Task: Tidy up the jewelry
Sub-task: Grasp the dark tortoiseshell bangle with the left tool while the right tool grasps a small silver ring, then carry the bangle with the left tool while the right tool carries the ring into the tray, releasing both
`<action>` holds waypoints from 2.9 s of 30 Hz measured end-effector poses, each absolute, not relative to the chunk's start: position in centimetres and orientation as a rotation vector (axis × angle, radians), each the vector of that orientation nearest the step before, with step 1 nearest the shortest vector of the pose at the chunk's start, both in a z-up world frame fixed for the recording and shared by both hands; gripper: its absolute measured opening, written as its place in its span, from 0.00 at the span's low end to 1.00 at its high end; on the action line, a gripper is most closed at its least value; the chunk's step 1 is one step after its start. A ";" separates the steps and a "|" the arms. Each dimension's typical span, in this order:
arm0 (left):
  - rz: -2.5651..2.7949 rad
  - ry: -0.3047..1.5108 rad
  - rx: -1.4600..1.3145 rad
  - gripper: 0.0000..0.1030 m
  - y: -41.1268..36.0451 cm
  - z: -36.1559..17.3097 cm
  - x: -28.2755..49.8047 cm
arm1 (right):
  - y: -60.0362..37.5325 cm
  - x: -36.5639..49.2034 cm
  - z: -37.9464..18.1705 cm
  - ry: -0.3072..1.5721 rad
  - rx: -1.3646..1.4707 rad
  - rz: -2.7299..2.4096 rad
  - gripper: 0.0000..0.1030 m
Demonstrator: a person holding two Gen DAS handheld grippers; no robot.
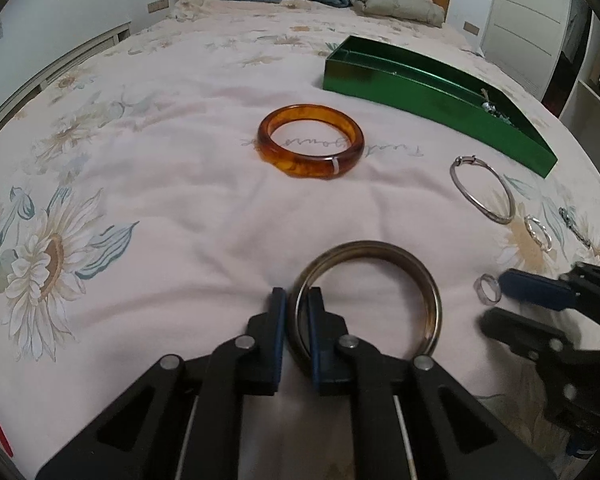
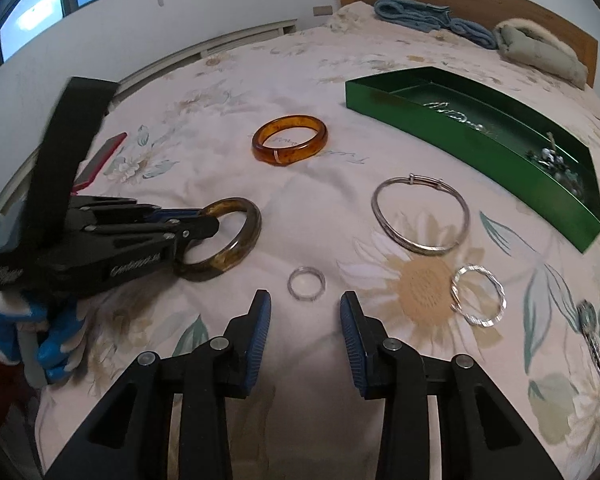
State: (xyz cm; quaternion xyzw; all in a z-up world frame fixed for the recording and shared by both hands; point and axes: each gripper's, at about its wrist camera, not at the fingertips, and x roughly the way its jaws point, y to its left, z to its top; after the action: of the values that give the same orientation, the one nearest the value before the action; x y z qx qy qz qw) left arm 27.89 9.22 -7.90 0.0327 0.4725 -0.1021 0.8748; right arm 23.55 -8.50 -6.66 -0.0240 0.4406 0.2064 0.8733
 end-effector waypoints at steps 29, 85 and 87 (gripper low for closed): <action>-0.168 0.842 0.109 0.08 7.9 -0.3 17.8 | -13.6 14.1 -0.5 0.778 0.037 0.381 0.20; -0.227 0.907 0.087 0.08 -8.5 -1.1 45.3 | -27.6 39.1 -0.9 0.797 0.116 0.104 0.20; -0.224 0.930 0.097 0.08 -9.6 -2.0 46.8 | -28.3 40.8 -1.7 0.817 0.118 0.089 0.20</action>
State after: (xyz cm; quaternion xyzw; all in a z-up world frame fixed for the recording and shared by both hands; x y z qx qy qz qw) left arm 46.84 -9.61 -2.02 0.0468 0.4475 -0.1079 0.8865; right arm 40.76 -28.30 -1.72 0.0574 0.3969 0.0431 0.9151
